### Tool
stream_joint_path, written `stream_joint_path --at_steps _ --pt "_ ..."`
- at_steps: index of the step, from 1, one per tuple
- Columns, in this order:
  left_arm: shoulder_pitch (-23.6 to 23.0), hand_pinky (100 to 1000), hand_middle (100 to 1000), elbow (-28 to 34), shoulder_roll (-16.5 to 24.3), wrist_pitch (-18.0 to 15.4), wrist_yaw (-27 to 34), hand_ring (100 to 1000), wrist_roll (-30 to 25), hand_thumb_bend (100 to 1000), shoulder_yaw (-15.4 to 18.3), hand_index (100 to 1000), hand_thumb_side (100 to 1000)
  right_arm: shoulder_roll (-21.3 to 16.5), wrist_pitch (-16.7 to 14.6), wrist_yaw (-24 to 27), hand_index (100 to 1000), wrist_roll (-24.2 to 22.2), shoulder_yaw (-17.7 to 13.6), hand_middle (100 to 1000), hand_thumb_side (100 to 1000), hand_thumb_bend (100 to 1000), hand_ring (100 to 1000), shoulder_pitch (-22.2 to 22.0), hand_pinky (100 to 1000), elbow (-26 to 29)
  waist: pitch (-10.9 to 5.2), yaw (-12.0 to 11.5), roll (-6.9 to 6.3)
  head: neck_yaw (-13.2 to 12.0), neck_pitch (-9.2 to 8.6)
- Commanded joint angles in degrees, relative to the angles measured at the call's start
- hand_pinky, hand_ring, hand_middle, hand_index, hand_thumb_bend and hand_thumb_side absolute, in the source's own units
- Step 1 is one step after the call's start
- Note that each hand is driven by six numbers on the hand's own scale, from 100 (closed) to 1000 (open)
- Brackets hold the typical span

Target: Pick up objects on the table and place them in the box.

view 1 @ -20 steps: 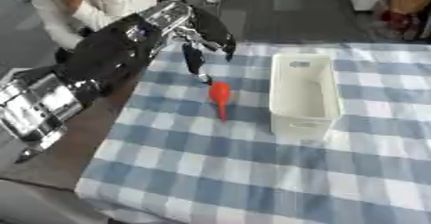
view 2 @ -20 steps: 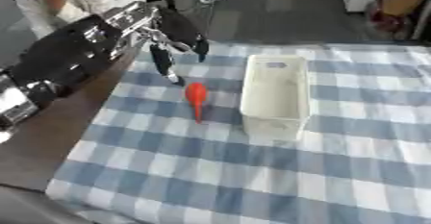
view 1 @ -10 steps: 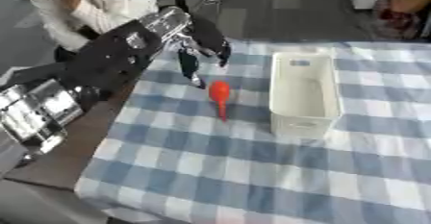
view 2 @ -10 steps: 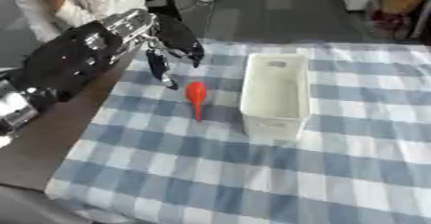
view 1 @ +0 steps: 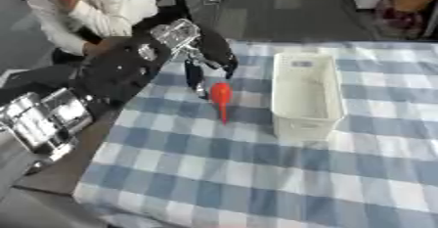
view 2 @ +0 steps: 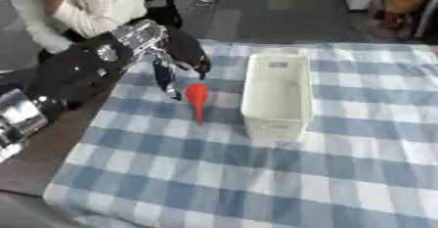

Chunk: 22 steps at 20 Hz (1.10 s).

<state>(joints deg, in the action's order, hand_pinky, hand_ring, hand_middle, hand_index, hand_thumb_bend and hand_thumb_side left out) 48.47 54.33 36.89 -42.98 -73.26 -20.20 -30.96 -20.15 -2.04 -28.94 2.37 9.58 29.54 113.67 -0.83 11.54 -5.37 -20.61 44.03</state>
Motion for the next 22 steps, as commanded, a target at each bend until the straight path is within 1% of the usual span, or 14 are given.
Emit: stream_joint_path --at_steps 1,5,6,7,8,9,10,11,12,21,22 --pt "1.0 793 867 -0.1 0.6 -9.0 -0.7 799 -8.2 831 -0.1 840 562 -0.1 -0.2 0.1 714 -0.1 -0.2 598 855 100 482 1.1 484 0.9 -0.44 0.0 0.33 0.1 -0.59" --pt "0.6 791 878 -0.7 0.6 -9.0 -1.6 801 -8.0 767 -0.2 840 504 0.0 -0.3 0.2 714 -0.1 -0.2 598 855 100 483 1.2 485 0.9 -0.36 0.2 0.33 -0.5 -0.38" --pt "0.3 791 878 -0.8 0.7 -9.0 -1.8 800 -7.7 762 0.0 838 515 0.1 -0.3 0.3 714 -0.1 -0.2 598 855 100 483 1.3 485 0.9 -0.32 0.2 0.35 -0.7 -0.45" --pt "0.1 791 878 -0.8 0.7 -9.0 -1.9 800 -7.4 761 0.1 839 514 0.1 -0.3 0.3 714 -0.1 -0.2 598 855 100 483 1.3 485 0.9 -0.3 0.3 0.36 -0.7 -0.5" --pt "-0.1 816 884 -0.8 0.8 -9.0 -2.0 811 -6.9 781 0.3 842 525 0.1 -0.4 0.3 713 -0.1 -0.2 598 856 100 483 1.3 485 0.9 -0.25 0.3 0.4 -0.7 -0.61" --pt "-0.4 822 891 -0.7 0.8 -9.0 -2.3 816 -6.4 786 0.6 846 528 0.1 -0.4 0.3 713 -0.1 -0.1 598 856 100 483 1.2 485 0.9 -0.21 0.3 0.44 -0.7 -0.7" --pt "-0.6 828 917 -0.7 0.8 -9.0 -2.8 842 -5.8 795 1.1 852 529 0.1 -0.4 0.3 713 -0.2 -0.1 598 856 100 483 1.2 485 0.9 -0.16 0.3 0.51 -0.7 -0.82" --pt "-0.7 828 917 -0.8 0.8 -9.0 -3.5 842 -5.2 795 1.6 852 529 0.2 -0.4 0.4 713 -0.2 -0.1 598 856 100 483 1.2 485 0.9 -0.12 0.3 0.55 -0.7 -0.89" --pt "-0.6 843 941 -1.0 0.7 -9.0 -4.3 865 -4.5 802 2.1 872 526 0.2 -0.4 0.4 714 -0.3 -0.1 599 856 100 483 1.2 486 0.9 -0.1 0.4 0.61 -0.9 -0.88" --pt "0.2 871 948 -5.7 -1.4 -9.0 -15.9 882 5.7 819 9.0 878 526 0.8 -0.6 0.7 714 -0.3 -0.1 599 857 100 484 1.6 487 0.9 0.32 0.8 1.15 -2.6 -0.84" --pt "0.2 924 976 -6.3 -1.8 -9.0 -17.3 953 7.0 817 9.8 896 530 0.9 -0.7 0.8 714 -0.3 -0.1 599 858 100 484 1.7 487 0.9 0.39 0.9 1.23 -2.7 -0.92"
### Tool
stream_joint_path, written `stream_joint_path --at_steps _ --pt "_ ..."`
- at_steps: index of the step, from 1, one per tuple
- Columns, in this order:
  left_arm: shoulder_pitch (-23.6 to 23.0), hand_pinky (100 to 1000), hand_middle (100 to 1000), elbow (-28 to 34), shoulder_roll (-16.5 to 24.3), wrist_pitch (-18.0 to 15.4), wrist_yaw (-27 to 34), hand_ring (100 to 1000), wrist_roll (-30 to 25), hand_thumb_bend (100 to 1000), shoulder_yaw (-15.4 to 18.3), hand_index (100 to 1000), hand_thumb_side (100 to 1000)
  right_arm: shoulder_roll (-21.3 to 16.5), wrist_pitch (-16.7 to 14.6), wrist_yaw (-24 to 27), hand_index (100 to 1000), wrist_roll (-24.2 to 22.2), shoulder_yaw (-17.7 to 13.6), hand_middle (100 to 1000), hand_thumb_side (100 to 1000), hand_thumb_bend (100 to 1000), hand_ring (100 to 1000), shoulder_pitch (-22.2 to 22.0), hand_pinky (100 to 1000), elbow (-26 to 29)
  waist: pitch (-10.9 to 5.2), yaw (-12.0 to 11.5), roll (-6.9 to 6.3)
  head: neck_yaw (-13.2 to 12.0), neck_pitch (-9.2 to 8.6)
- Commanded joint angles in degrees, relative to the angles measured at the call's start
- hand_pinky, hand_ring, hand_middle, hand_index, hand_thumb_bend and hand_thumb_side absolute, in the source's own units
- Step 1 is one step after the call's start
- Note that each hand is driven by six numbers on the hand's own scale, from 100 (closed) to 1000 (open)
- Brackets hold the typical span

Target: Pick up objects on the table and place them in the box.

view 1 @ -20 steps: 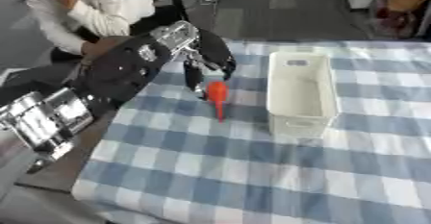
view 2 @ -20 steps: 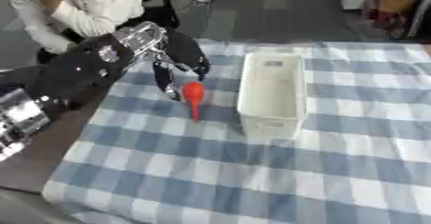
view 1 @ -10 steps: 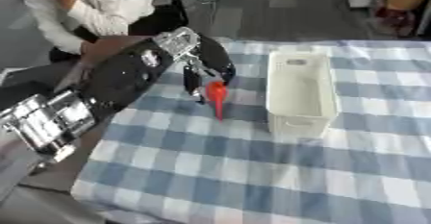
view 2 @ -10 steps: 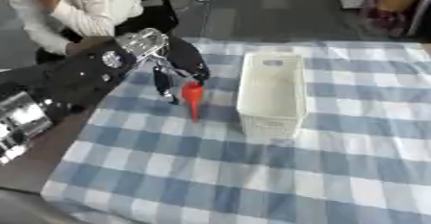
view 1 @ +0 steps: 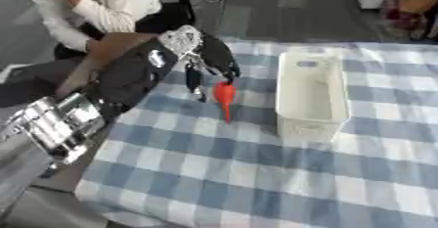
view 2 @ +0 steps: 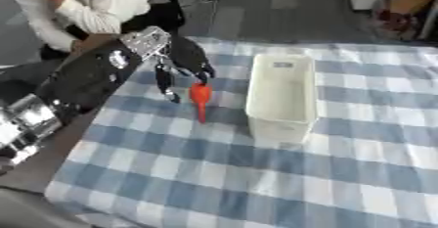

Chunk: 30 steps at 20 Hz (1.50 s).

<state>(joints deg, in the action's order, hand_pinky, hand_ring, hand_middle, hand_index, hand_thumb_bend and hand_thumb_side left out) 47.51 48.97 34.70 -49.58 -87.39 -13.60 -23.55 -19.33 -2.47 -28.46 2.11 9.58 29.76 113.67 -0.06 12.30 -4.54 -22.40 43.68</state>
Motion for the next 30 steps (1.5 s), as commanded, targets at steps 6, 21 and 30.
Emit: stream_joint_path --at_steps 6,21,30 --pt "1.2 1000 1000 -4.5 -1.5 -2.4 -10.9 1000 6.8 822 6.1 920 536 0.8 -0.5 0.6 715 0.0 -0.1 600 859 100 484 2.0 488 0.9 0.05 0.8 0.69 -2.8 -1.07" --pt "-0.3 100 503 -7.5 -4.3 0.3 -19.1 323 21.5 635 10.5 626 346 1.9 -1.1 1.3 710 0.1 -0.1 593 852 100 482 2.9 486 0.9 0.72 1.9 1.17 -4.2 -1.94" --pt "0.1 100 324 -7.3 -3.3 -2.3 -14.1 100 26.8 194 9.8 432 726 1.2 -1.2 1.4 707 0.3 -0.2 591 851 100 481 2.4 486 0.9 0.34 1.1 1.07 -3.8 -1.67"
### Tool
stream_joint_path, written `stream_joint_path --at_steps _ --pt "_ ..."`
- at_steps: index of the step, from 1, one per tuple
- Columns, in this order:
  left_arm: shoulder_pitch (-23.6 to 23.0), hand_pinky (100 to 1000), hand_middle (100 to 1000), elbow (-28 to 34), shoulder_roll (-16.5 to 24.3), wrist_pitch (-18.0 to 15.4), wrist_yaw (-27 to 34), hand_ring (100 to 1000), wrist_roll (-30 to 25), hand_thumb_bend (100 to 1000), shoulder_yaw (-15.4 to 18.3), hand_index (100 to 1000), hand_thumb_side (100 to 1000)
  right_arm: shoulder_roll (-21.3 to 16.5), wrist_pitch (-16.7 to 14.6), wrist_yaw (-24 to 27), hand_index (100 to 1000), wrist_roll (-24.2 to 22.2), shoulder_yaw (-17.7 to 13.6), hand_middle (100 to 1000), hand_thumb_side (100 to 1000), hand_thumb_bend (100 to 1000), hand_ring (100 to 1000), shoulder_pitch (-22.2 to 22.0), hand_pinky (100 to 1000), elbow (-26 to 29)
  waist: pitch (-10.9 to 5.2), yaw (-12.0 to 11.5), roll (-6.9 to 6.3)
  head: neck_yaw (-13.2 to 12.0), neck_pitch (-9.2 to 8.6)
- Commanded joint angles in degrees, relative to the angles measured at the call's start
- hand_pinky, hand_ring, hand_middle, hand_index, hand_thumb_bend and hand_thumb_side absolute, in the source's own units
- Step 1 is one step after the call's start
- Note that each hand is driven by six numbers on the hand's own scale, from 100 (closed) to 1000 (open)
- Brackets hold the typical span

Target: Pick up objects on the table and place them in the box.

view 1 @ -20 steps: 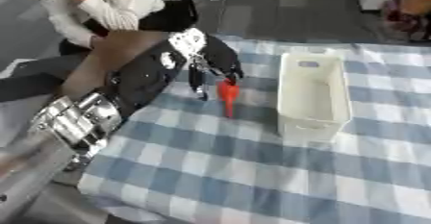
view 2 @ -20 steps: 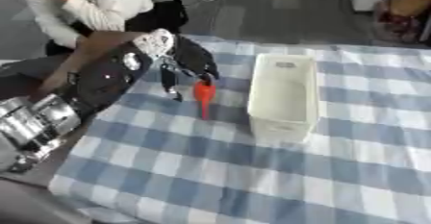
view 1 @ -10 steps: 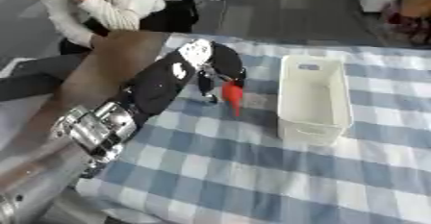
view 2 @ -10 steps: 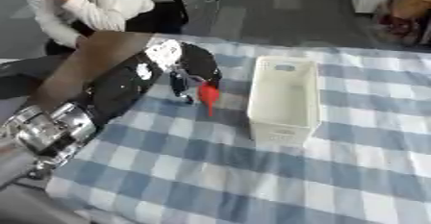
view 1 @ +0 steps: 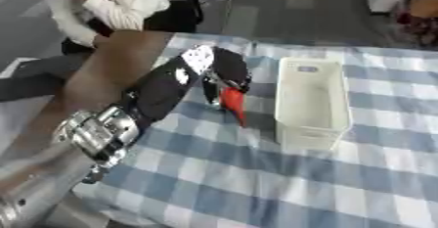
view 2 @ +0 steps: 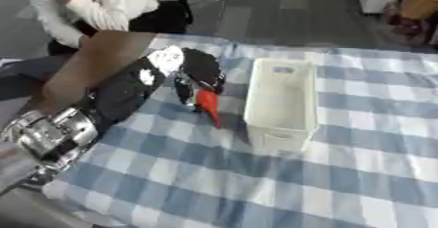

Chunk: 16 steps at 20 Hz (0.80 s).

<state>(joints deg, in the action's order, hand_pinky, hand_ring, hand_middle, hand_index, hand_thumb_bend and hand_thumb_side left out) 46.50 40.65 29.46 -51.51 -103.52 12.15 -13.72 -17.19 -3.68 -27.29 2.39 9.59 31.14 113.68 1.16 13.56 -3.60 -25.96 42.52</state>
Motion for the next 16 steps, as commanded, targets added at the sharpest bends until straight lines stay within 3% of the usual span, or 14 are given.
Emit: stream_joint_path --at_steps 1,5,12,16 --pt "1.3 100 275 1.5 2.1 -0.4 3.2 100 1.3 112 -0.2 400 800 -1.0 0.0 0.2 707 0.0 -0.2 590 851 100 481 0.9 485 0.9 -0.94 -0.3 0.12 -0.2 -0.44" --pt "2.1 100 227 3.7 3.3 -0.4 8.4 100 0.8 100 -1.2 371 825 -1.5 0.1 0.1 706 0.0 -0.3 591 852 100 481 0.5 486 0.9 -1.22 -0.9 -0.01 0.2 -0.13" --pt "5.9 100 208 8.9 6.7 0.4 17.5 100 -7.1 100 -2.8 345 827 -2.4 0.3 0.3 707 -0.2 -0.2 591 854 100 481 -0.3 486 0.9 -1.86 -1.9 -0.42 0.8 0.7" --pt "8.7 100 208 11.5 6.2 0.5 21.6 100 -10.6 100 -3.4 339 824 -2.4 0.3 0.4 707 -0.5 -0.1 591 856 100 482 -0.3 487 0.9 -2.03 -1.7 -0.5 0.5 0.5"
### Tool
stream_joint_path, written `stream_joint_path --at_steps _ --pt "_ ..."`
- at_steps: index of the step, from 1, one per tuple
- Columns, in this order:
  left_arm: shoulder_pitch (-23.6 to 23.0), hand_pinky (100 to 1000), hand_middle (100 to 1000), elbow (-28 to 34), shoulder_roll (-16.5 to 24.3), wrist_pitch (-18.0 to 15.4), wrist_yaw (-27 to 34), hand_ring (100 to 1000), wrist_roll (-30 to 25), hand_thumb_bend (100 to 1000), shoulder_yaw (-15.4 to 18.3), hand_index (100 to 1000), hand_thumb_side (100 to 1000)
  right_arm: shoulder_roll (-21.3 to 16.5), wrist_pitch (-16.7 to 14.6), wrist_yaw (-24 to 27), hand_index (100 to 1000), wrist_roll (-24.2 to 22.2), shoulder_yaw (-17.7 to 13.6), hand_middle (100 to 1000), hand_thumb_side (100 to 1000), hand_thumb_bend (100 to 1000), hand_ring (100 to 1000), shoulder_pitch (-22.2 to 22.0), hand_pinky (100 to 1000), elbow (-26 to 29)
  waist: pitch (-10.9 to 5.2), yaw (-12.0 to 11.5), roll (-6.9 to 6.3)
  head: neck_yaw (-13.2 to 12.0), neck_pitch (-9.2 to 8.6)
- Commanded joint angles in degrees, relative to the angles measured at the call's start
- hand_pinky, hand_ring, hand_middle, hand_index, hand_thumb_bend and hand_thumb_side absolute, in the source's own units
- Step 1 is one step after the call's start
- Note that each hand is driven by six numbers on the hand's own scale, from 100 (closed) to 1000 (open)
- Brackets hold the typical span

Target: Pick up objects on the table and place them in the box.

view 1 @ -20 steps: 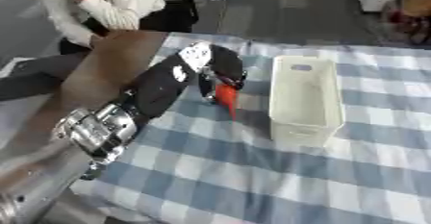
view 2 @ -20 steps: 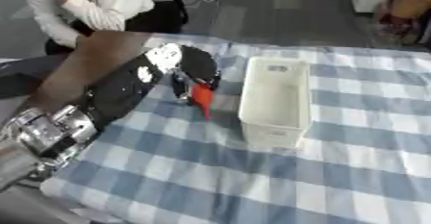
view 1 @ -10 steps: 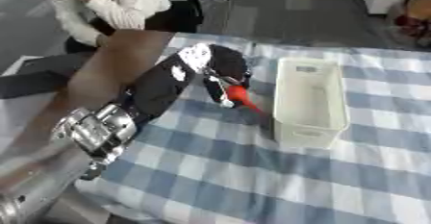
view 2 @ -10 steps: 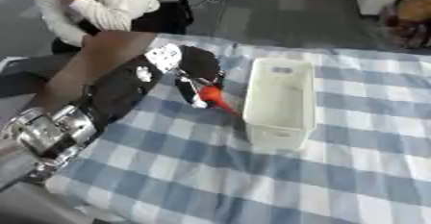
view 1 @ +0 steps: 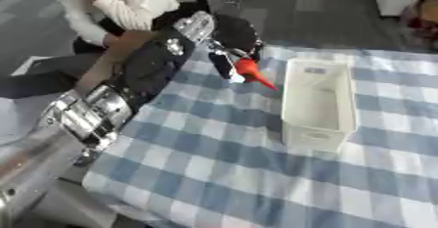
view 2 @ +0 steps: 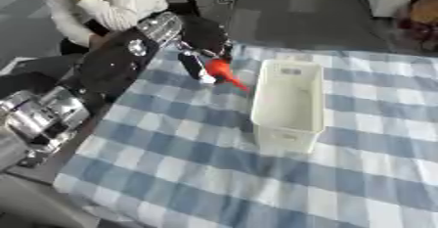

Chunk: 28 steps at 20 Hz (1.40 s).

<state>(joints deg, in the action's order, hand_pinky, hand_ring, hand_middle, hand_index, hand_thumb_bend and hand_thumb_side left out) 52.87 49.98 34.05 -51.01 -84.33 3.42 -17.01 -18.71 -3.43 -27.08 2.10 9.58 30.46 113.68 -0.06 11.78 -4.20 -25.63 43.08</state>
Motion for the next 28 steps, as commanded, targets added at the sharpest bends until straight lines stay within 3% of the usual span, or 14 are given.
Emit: stream_joint_path --at_steps 1,18,19,20,21,22,23,24,25,26,28 --pt "2.9 100 209 2.6 1.1 0.0 3.0 100 -2.5 100 -0.3 340 827 -0.8 0.0 0.2 707 -0.3 -0.1 591 855 100 482 0.5 487 0.9 -0.81 0.2 0.07 -0.1 -0.14" --pt "6.5 100 218 -0.5 -5.7 -0.5 1.8 100 -3.7 100 0.4 365 823 2.3 -0.7 1.1 708 -0.8 0.5 592 853 100 482 3.2 488 0.9 0.28 4.0 -0.62 -2.3 -1.87" --pt "6.6 100 250 -0.8 -6.0 -0.5 1.5 100 -3.6 100 0.5 391 808 2.4 -0.8 1.1 708 -0.8 0.5 592 853 100 482 3.3 488 0.9 0.32 4.1 -0.64 -2.3 -1.95" --pt "6.6 100 368 -1.1 -6.2 -0.1 1.0 133 -3.6 121 0.7 514 823 2.6 -0.8 1.2 708 -0.8 0.5 592 853 100 482 3.4 488 0.9 0.37 4.2 -0.68 -2.3 -2.04" --pt "6.6 100 296 -1.3 -6.4 0.1 0.6 100 -3.5 100 0.7 432 806 2.6 -0.8 1.2 708 -0.9 0.5 592 853 100 482 3.5 488 0.9 0.38 4.3 -0.69 -2.4 -2.08" --pt "6.6 505 729 -1.6 -6.5 0.5 0.1 619 -3.7 392 0.8 786 932 2.7 -0.8 1.3 709 -0.9 0.6 592 853 100 482 3.6 488 0.9 0.43 4.4 -0.74 -2.3 -2.14" --pt "6.7 429 692 -2.1 -6.7 1.1 -0.5 572 -4.2 373 0.8 762 914 2.7 -0.9 1.3 709 -0.9 0.6 592 853 100 482 3.6 488 0.9 0.47 4.4 -0.78 -2.3 -2.2" --pt "6.7 845 896 -2.4 -7.0 1.7 -1.1 887 -4.7 542 0.8 909 1000 2.8 -0.9 1.3 709 -1.0 0.7 592 853 100 482 3.7 488 0.9 0.52 4.5 -0.84 -2.3 -2.29" --pt "6.7 894 918 -2.6 -7.3 2.1 -1.6 924 -5.1 572 0.8 922 1000 2.8 -0.9 1.4 709 -1.1 0.7 592 853 100 482 3.8 488 0.9 0.56 4.5 -0.87 -2.4 -2.33" --pt "6.7 934 956 -2.7 -7.5 2.2 -1.7 971 -5.1 656 0.9 949 1000 2.8 -0.9 1.4 709 -1.1 0.7 592 853 100 482 3.8 488 0.9 0.57 4.5 -0.9 -2.5 -2.32" --pt "6.7 957 999 -2.9 -7.6 2.0 -1.5 1000 -5.0 727 0.9 974 1000 2.8 -0.9 1.4 709 -1.2 0.8 592 854 100 482 3.8 488 0.9 0.55 4.4 -0.94 -2.6 -2.32"
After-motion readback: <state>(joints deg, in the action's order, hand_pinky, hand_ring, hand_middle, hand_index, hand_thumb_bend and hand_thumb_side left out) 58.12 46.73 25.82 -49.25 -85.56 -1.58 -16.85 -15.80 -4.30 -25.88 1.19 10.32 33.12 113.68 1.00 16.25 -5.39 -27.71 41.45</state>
